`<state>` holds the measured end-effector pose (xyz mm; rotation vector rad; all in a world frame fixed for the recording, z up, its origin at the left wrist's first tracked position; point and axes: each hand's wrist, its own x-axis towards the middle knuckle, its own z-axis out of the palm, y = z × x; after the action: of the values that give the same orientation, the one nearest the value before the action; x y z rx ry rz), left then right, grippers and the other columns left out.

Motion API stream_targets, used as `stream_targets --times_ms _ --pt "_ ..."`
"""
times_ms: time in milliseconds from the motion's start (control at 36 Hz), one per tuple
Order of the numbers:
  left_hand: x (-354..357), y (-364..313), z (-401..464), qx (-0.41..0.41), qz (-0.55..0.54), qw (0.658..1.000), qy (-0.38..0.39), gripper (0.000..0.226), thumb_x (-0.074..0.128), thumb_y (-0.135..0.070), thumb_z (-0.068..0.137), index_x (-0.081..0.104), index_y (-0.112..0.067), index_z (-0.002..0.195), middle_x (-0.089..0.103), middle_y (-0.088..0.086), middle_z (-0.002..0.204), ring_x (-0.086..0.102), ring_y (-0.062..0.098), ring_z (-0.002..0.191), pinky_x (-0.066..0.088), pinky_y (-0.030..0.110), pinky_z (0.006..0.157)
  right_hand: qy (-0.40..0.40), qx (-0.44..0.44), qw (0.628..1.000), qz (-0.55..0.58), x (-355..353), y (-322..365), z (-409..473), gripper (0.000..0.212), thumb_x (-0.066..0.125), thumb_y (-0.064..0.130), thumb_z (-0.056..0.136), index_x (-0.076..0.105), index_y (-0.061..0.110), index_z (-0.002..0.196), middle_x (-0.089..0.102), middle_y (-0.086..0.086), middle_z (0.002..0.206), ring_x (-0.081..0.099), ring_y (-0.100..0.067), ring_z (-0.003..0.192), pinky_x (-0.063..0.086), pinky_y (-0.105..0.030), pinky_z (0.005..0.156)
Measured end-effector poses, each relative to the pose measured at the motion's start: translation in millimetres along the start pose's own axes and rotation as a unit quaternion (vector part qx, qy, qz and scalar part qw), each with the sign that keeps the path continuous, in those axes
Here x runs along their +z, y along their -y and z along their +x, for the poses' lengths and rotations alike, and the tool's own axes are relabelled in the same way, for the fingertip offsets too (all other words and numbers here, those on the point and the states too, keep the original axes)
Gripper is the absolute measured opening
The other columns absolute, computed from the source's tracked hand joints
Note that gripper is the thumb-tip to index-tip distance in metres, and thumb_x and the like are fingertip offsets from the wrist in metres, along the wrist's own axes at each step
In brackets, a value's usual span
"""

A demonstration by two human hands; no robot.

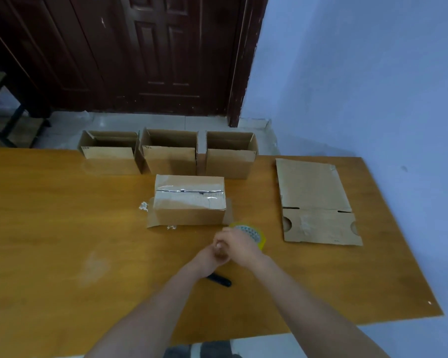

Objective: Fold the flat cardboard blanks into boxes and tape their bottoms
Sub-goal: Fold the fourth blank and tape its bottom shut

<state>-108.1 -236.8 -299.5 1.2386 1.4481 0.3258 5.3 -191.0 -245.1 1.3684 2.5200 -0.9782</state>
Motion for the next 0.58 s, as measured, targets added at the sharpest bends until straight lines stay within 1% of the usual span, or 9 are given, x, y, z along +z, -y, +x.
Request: stream_targets --times_ms 56,111,167,250,306,361,472,528,583 --pt "-12 12 -3 -0.009 0.073 0.997 -0.012 0.027 0.056 -0.019 0.094 0.057 -0.009 0.119 0.060 0.009 0.120 0.052 0.015 0.101 0.041 0.024 0.083 0.001 -0.009 1.000 -0.024 16 6 1 0.019 0.046 0.009 0.093 0.063 0.017 0.097 0.055 -0.005 0.100 0.055 -0.027 0.091 0.037 -0.039 0.087" --pt "-23 23 -9 -0.011 0.095 0.995 -0.028 0.028 0.058 -0.015 0.091 0.057 -0.009 0.119 0.060 0.010 0.121 0.055 0.023 0.108 0.041 0.026 0.087 0.003 -0.004 0.999 -0.046 30 12 3 0.022 0.045 0.005 0.092 0.061 0.017 0.101 0.052 -0.003 0.099 0.053 -0.026 0.094 0.029 -0.044 0.096" --pt "-33 31 -17 -0.005 0.123 0.991 -0.047 0.038 0.058 -0.009 0.089 0.055 -0.010 0.126 0.056 0.008 0.129 0.052 0.024 0.117 0.038 0.023 0.091 0.017 0.005 0.997 -0.079 40 18 3 0.025 0.042 0.004 0.092 0.059 0.016 0.106 0.050 -0.002 0.103 0.052 -0.024 0.102 0.018 -0.050 0.107" --pt "-46 39 -24 -0.007 0.128 0.989 -0.075 0.049 0.056 -0.005 0.089 0.049 -0.014 0.137 0.050 0.003 0.139 0.046 0.020 0.127 0.033 0.018 0.099 0.050 0.013 0.992 -0.119 46 21 5 0.019 0.042 0.008 0.093 0.057 0.015 0.103 0.048 -0.004 0.100 0.052 -0.025 0.108 0.008 -0.057 0.111" --pt "-50 41 -27 -0.030 0.110 0.989 -0.096 0.048 0.056 -0.008 0.092 0.047 -0.014 0.138 0.048 0.004 0.141 0.046 0.020 0.128 0.034 0.021 0.102 0.077 0.010 0.987 -0.137 48 21 6 0.013 0.043 0.006 0.092 0.050 0.017 0.091 0.041 -0.002 0.091 0.053 -0.027 0.105 0.008 -0.060 0.112" --pt "-52 44 -28 -0.061 0.086 0.989 -0.108 0.047 0.055 -0.012 0.094 0.045 -0.013 0.140 0.046 0.005 0.143 0.044 0.022 0.130 0.037 0.027 0.105 0.083 0.005 0.985 -0.154 49 22 7 0.022 0.044 -0.002 0.087 0.042 0.020 0.086 0.040 0.000 0.089 0.054 -0.027 0.103 0.010 -0.061 0.111" --pt "-50 46 -31 -0.086 0.041 0.989 -0.117 0.041 0.052 -0.013 0.096 0.047 -0.010 0.137 0.049 0.006 0.138 0.047 0.023 0.126 0.040 0.026 0.097 0.069 0.004 0.986 -0.154 52 22 11 0.027 0.045 -0.006 0.081 0.041 0.021 0.086 0.044 0.000 0.090 0.052 -0.025 0.106 0.015 -0.061 0.108" --pt "-50 48 -32 -0.099 0.023 0.987 -0.123 0.041 0.053 -0.013 0.095 0.048 -0.008 0.136 0.050 0.008 0.137 0.049 0.023 0.124 0.040 0.027 0.098 0.061 0.005 0.987 -0.150 54 21 12 0.028 0.046 -0.006 0.081 0.042 0.021 0.087 0.050 -0.001 0.095 0.050 -0.025 0.108 0.017 -0.061 0.107" --pt "-50 50 -34 -0.107 0.015 0.986 -0.130 0.039 0.054 -0.013 0.094 0.051 -0.007 0.133 0.053 0.009 0.134 0.051 0.023 0.122 0.040 0.026 0.097 0.059 0.010 0.986 -0.153 54 21 11 0.028 0.047 -0.006 0.081 0.045 0.019 0.095 0.054 -0.004 0.108 0.048 -0.025 0.113 0.019 -0.058 0.107"
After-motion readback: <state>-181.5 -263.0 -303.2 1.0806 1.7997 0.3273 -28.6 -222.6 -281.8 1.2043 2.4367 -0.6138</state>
